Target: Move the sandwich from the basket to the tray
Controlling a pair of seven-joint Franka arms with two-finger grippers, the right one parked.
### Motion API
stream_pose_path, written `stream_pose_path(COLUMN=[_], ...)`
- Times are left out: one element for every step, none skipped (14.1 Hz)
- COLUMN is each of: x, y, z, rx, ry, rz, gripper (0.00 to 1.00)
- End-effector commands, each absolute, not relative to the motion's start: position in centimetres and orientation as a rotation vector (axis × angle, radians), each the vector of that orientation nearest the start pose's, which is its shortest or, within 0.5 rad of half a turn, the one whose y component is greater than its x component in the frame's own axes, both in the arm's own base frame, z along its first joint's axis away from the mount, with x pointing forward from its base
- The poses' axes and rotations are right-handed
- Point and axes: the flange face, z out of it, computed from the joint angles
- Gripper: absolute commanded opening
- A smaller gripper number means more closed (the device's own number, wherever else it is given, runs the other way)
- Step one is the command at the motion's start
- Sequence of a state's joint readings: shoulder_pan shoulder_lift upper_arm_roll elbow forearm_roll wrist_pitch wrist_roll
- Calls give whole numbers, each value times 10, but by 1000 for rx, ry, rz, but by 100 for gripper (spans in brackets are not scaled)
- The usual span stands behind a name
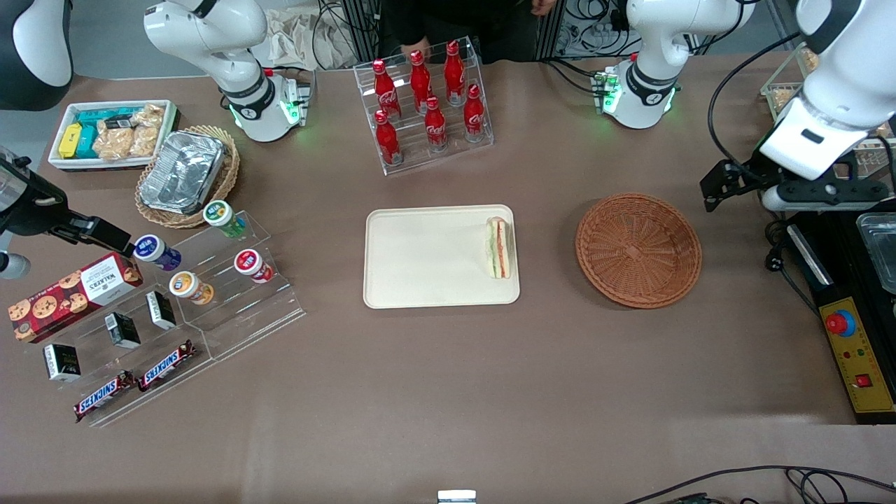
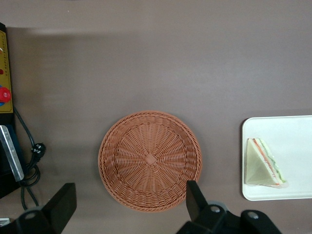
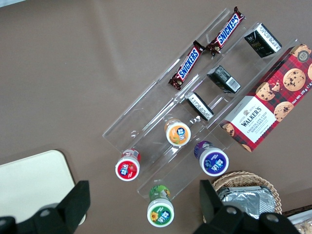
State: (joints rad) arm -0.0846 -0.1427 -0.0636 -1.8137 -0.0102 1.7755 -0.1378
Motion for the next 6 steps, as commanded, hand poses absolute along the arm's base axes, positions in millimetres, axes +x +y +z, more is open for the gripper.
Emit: stream_pose_path(x=[534, 541, 549, 558, 564, 565], y=[-79, -80, -81, -82, -83, -84], z=[595, 590, 593, 594, 597, 595], rx=[-3172, -3175, -3178, -3181, -3181, -3180], ry=[46, 50, 51, 49, 51, 54], rz=[-106, -101, -117, -122, -134, -130], gripper=[100, 100, 100, 100, 100, 100])
